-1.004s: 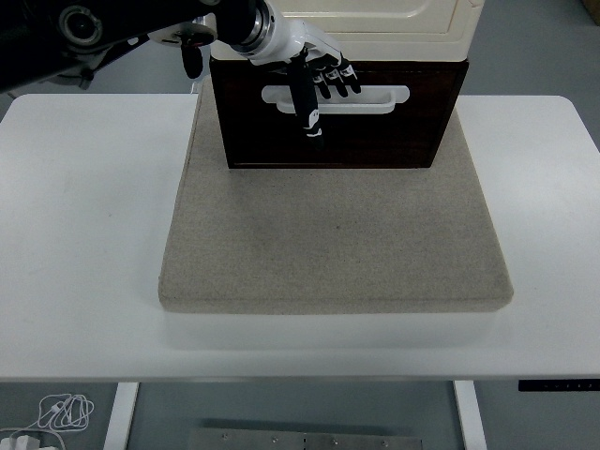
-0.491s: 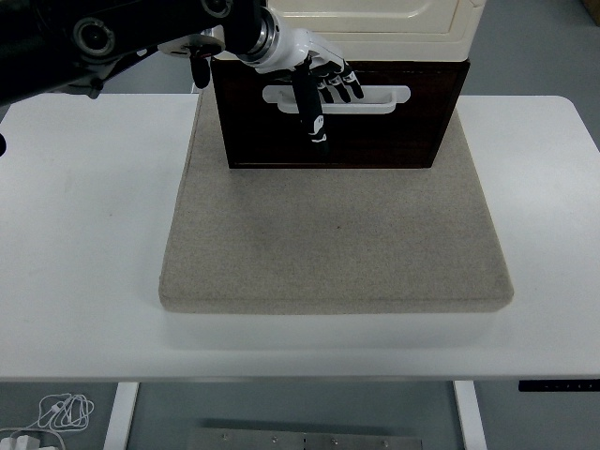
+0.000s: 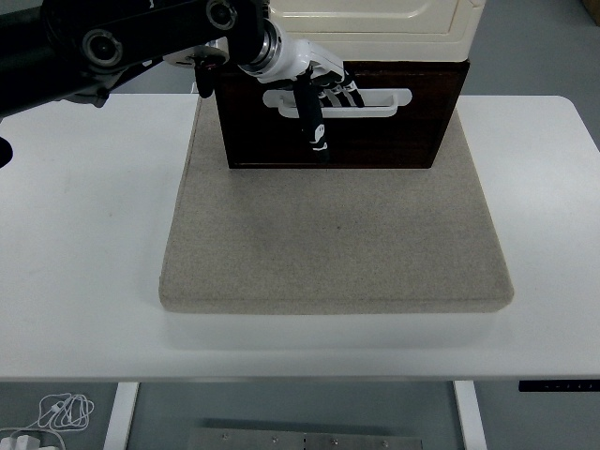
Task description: Open the drawer under the combination cabinet
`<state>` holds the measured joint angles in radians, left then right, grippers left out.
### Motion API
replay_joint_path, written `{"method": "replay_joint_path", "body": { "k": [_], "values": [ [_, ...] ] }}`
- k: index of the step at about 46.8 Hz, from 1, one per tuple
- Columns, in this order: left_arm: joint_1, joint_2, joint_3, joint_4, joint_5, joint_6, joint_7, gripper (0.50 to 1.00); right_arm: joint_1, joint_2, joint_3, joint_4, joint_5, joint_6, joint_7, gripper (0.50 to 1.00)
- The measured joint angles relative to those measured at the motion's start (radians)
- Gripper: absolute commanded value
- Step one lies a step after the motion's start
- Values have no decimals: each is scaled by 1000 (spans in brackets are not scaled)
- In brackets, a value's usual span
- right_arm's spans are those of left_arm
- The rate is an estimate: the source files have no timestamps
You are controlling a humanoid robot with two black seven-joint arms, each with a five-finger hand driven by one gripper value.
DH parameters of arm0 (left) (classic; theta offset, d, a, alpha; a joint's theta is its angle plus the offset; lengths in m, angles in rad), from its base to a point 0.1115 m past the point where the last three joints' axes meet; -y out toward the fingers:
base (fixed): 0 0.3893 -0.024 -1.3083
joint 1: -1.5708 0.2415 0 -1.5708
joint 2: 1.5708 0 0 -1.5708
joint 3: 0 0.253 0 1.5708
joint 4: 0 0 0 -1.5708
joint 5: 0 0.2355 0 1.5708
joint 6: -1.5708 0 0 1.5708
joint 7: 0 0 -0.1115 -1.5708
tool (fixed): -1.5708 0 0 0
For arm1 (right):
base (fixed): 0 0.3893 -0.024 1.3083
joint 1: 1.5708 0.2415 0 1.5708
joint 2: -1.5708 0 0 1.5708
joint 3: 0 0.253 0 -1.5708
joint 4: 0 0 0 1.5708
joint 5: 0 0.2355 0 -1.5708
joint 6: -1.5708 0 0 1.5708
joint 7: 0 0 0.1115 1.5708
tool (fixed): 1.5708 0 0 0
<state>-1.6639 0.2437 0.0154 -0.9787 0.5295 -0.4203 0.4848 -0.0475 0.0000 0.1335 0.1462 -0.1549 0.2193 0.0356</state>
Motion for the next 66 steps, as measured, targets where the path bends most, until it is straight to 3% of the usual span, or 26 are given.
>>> {"method": "replay_joint_path", "body": {
  "k": [35, 56, 66],
  "values": [
    [-11, 0, 0, -32, -2, -17, 0, 1000, 0, 0, 0, 0, 0, 0, 0, 926],
    [-20, 11, -5, -108, -4, -39, 0, 1000, 0, 0, 0, 0, 0, 0, 0, 926],
    [-33, 23, -27, -118, -9, -75, 0, 1000, 0, 0, 0, 0, 0, 0, 0, 926]
  ]
}}
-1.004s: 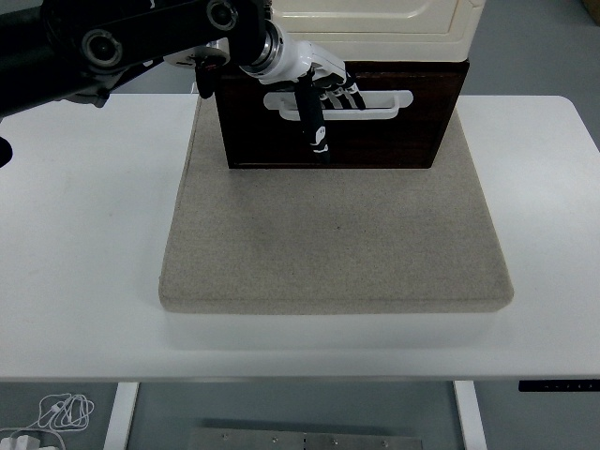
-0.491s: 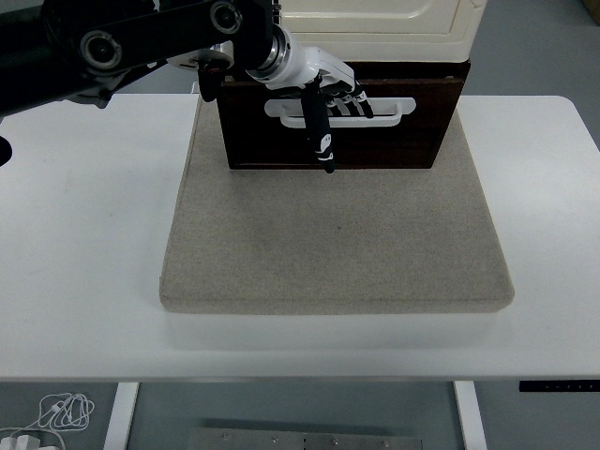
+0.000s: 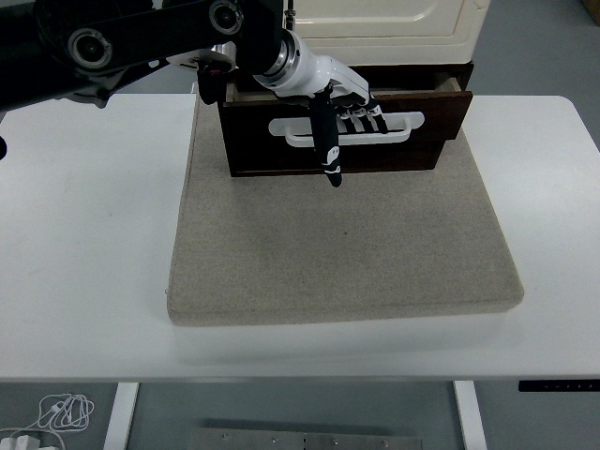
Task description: Open the drawer under the combination cabinet
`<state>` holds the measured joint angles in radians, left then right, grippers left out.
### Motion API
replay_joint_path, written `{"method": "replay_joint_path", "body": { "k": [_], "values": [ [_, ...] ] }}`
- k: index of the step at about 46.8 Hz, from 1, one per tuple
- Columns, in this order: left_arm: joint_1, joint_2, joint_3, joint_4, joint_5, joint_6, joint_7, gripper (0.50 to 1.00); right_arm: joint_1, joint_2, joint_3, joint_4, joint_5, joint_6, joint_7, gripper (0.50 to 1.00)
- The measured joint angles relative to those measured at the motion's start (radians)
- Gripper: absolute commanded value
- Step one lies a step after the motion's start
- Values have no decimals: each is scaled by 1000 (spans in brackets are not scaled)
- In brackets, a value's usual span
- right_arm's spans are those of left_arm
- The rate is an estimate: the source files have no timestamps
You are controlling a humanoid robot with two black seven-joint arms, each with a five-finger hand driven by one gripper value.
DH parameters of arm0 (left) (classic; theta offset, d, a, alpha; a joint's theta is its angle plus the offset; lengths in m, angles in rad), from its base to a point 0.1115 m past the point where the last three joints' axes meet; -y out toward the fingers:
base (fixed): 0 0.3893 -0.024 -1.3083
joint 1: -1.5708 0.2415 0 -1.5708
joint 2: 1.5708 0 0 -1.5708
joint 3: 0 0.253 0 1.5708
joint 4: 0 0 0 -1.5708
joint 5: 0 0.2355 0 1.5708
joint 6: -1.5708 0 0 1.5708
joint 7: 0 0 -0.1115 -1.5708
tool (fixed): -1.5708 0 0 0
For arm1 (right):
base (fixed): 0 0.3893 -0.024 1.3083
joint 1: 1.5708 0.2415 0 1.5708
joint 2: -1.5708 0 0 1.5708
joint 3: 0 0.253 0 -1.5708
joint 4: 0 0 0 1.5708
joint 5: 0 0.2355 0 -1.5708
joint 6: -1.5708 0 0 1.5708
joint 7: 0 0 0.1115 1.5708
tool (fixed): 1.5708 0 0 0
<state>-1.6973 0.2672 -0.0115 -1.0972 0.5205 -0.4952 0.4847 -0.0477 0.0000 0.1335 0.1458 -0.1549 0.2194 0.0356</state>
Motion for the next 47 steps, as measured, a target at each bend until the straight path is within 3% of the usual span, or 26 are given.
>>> {"method": "replay_joint_path", "body": {
  "k": [13, 47],
  "values": [
    [-12, 32, -6, -39, 1, -34, 0, 1000, 0, 0, 0, 0, 0, 0, 0, 926],
    [-12, 43, -7, -49, -2, -47, 0, 1000, 0, 0, 0, 0, 0, 0, 1, 926]
  ]
}}
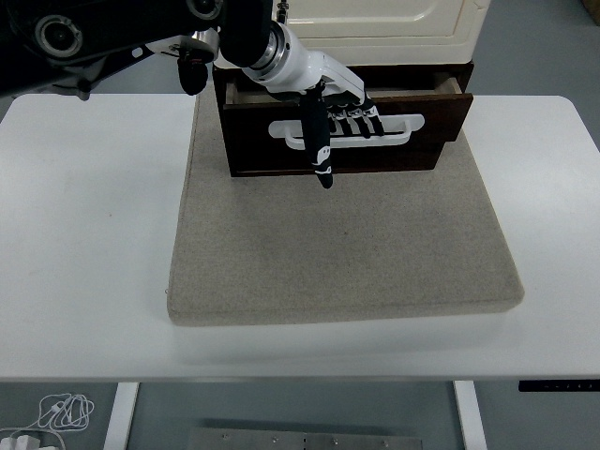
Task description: Open the drawer under the combination cabinet
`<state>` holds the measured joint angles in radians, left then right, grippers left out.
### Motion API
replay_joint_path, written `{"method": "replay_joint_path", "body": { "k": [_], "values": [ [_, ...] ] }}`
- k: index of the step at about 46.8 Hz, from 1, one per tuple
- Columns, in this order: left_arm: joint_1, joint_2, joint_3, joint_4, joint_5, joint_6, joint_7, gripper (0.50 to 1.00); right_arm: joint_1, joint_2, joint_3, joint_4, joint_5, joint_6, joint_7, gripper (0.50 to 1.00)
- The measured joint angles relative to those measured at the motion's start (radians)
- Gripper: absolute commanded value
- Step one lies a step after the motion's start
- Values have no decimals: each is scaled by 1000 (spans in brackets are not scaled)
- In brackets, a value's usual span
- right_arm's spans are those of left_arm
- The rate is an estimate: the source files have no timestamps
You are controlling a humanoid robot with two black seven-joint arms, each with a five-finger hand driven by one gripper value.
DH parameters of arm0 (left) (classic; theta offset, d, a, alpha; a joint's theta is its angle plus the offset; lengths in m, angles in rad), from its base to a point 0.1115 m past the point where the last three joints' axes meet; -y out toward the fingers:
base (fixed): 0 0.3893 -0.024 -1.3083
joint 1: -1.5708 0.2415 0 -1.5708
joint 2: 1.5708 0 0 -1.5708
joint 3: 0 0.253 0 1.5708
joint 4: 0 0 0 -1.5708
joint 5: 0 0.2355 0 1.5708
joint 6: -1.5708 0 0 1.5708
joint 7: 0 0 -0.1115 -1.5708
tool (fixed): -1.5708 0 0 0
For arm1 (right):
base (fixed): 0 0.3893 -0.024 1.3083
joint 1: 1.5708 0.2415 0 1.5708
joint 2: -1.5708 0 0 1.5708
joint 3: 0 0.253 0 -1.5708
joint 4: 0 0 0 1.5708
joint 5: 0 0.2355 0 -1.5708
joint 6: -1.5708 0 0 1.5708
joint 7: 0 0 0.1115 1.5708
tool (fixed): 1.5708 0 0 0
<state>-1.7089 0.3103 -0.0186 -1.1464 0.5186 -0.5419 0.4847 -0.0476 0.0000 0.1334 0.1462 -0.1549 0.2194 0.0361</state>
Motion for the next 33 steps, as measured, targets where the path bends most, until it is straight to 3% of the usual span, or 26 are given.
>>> {"method": "replay_joint_path", "body": {
  "k": [33],
  "values": [
    [-1, 1, -21, -3, -10, -52, 0, 1000, 0, 0, 0, 0, 0, 0, 0, 926]
  ]
}}
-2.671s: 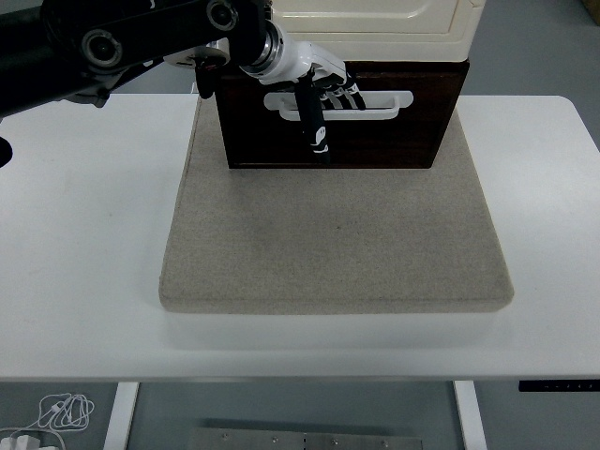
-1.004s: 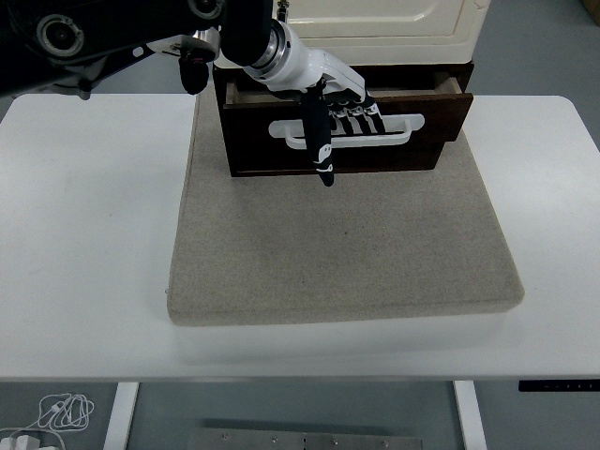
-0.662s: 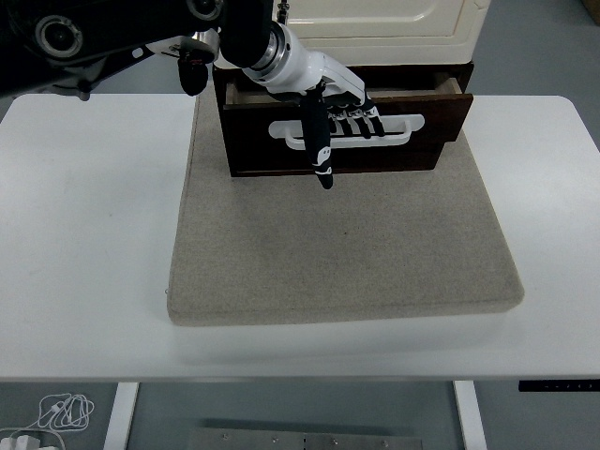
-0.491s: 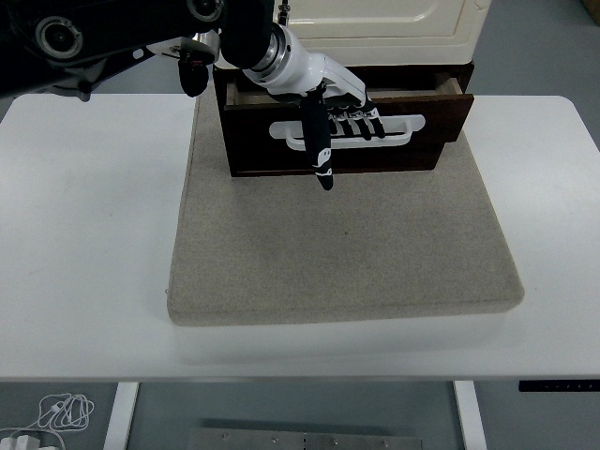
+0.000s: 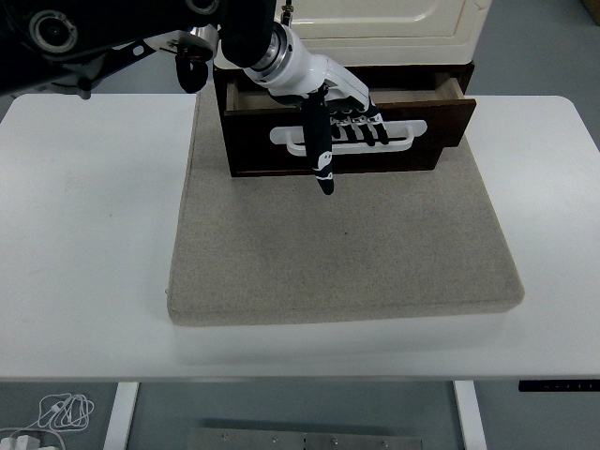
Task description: Open the drawer under the combination cabinet
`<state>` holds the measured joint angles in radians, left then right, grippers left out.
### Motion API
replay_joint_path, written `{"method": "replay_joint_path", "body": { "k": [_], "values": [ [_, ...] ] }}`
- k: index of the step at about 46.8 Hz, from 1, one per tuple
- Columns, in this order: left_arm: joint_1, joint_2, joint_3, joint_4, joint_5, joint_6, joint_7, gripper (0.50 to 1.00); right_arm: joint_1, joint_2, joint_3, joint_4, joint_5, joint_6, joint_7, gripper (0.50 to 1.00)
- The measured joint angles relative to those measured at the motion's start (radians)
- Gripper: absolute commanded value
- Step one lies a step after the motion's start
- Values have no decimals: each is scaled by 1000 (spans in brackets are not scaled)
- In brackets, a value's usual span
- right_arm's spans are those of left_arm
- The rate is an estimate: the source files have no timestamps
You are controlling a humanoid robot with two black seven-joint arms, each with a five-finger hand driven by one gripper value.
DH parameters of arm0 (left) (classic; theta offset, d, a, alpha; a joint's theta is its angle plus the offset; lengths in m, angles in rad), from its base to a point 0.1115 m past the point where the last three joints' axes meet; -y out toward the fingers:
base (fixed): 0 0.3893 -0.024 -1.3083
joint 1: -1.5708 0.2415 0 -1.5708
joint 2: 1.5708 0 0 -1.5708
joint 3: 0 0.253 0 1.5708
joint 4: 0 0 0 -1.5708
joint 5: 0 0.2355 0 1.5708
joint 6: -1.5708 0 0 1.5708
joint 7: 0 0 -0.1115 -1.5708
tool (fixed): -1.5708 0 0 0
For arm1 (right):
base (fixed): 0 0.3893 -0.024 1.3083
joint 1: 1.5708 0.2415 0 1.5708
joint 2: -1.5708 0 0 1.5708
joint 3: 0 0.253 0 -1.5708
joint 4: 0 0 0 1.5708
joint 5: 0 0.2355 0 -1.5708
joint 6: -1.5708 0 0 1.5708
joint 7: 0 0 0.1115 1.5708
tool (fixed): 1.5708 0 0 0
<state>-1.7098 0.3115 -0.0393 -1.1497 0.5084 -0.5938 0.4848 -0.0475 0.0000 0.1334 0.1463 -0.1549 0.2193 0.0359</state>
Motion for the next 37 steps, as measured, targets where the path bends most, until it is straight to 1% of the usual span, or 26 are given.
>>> {"method": "replay_joint_path", "body": {
  "k": [9, 31, 37],
  "values": [
    [1, 0, -4, 1, 0, -16, 0, 1000, 0, 0, 0, 0, 0, 0, 0, 926],
    [1, 3, -19, 1, -2, -18, 0, 1000, 0, 0, 0, 0, 0, 0, -1, 926],
    [5, 3, -43, 4, -5, -17, 0, 1000, 0, 0, 0, 0, 0, 0, 0, 926]
  ]
}}
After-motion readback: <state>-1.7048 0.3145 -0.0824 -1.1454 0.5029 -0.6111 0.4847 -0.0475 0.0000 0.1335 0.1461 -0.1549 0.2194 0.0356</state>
